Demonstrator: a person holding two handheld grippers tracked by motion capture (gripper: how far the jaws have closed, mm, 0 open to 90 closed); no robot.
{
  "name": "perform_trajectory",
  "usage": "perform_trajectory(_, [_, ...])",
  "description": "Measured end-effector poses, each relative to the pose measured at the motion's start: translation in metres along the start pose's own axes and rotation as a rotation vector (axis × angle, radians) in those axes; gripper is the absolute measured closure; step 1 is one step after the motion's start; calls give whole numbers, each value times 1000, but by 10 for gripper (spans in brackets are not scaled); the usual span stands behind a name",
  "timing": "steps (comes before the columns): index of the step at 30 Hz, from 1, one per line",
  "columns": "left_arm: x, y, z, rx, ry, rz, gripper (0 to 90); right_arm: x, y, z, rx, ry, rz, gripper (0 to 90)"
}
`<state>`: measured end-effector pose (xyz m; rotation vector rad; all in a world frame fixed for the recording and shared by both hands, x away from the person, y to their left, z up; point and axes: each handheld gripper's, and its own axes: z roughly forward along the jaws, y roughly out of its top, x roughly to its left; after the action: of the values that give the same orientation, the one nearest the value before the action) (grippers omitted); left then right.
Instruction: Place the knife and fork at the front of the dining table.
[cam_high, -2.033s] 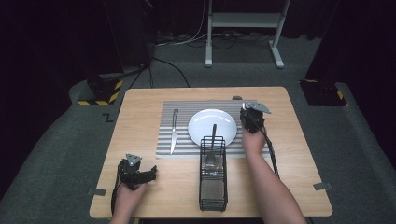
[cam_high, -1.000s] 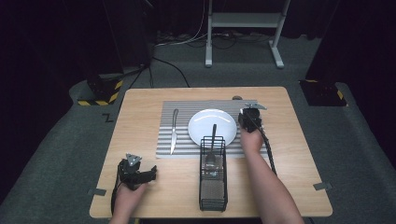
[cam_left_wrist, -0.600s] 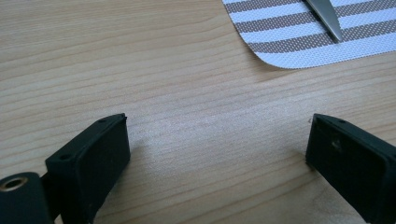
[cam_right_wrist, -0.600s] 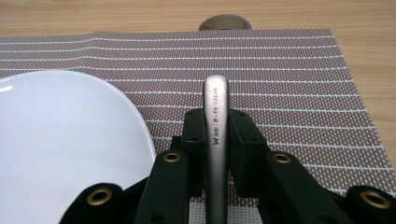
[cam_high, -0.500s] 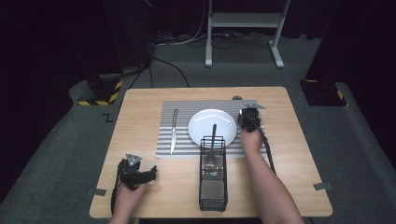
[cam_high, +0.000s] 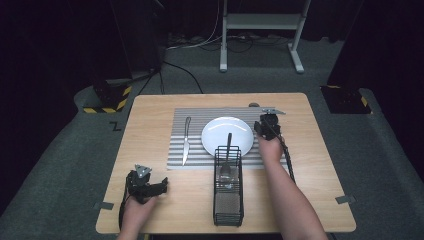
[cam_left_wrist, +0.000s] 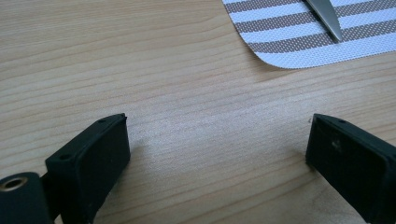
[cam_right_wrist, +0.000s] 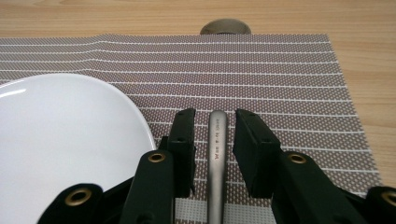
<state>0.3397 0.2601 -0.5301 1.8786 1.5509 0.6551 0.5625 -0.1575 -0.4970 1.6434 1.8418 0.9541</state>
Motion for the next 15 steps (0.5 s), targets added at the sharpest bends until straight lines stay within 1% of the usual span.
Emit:
perform_trajectory(3, [0,0,0,0,0,0,64,-1,1,-8,-3,-5,-15,685])
perform_trajectory(5, [0,0,0,0,0,-1,64,-2,2,-16,-18,11,-14,686])
perform_trajectory(8, [0,0,0,0,0,0,64,-3,-1,-31,-44,15,-37,691])
perform_trajectory(11, [0,0,0,0,0,0,64,-6,-9,-46,-55,12,-63,708])
perform_trajectory(15, [0,0,0,0,0,0,64,-12,-26,-63,-54,13,-94,726])
